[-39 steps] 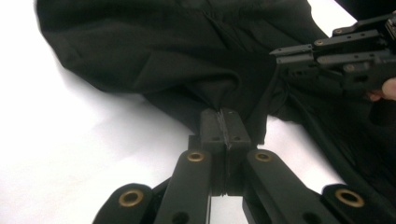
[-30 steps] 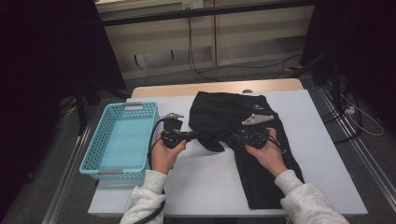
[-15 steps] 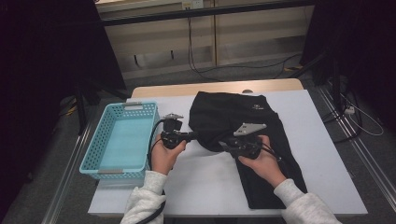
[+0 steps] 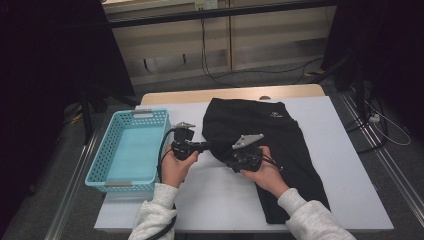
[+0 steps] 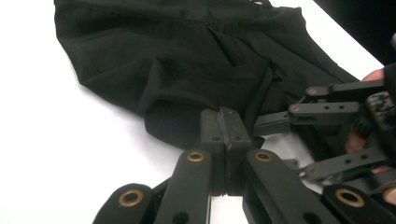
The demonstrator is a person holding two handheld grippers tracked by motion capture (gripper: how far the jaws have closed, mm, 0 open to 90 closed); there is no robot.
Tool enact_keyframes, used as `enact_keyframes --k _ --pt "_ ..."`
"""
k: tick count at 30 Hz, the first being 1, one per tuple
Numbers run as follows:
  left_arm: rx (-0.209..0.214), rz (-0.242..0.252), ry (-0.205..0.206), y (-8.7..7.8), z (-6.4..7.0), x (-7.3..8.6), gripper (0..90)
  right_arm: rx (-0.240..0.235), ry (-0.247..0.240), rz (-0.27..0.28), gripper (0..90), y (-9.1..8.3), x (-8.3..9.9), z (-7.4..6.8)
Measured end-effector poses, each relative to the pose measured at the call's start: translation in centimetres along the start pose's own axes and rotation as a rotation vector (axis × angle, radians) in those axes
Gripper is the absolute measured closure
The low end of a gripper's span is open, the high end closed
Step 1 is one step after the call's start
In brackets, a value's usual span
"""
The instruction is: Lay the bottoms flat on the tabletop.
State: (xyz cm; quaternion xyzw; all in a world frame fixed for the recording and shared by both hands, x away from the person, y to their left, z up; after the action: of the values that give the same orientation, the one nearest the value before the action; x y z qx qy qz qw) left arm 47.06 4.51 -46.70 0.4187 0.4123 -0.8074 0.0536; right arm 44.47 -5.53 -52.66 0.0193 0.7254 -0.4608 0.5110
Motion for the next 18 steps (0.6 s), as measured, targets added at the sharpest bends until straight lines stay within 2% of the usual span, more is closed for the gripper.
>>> enact_keyframes --k 2,5,7,8,13,18 --pt "0.002 0.003 -0.001 0.1 0.0 0.0 90.0 0.006 -0.009 -0.012 60.2 0.5 0.0 -0.1" --pt "0.002 0.001 0.000 0.0 0.0 0.0 90.0 -0.015 0.014 -0.007 72.1 0.8 -0.1 -0.1" --pt "-0.001 0.006 -0.001 -0.1 -0.1 0.0 90.0 0.000 0.015 -0.008 81.1 0.8 -0.1 0.3" --pt "0.000 0.005 -0.002 -0.2 -0.1 0.0 90.0 -0.009 0.020 -0.008 84.8 0.8 -0.1 0.3" --pt "-0.012 0.013 -0.015 -0.7 -0.7 -0.2 90.0 -0.043 0.015 0.014 87.6 -0.5 -0.3 -0.1" --pt "-0.014 0.019 -0.022 -1.2 -1.0 -0.4 90.0 -0.077 0.001 0.035 87.3 -2.4 -0.1 -1.2"
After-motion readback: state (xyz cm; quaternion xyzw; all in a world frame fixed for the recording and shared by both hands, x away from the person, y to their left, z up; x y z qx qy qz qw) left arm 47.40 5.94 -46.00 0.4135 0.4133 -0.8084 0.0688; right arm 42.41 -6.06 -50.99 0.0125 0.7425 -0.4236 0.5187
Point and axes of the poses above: each handheld gripper's, and its own axes: y roughly forward along the jaws, x roughly out of its underside, z roughly to its right, the point moved 10 cm from there along y, roughly forward along the jaws, and after that the axes turned 1 degree about -x, right-handed, at the moved point
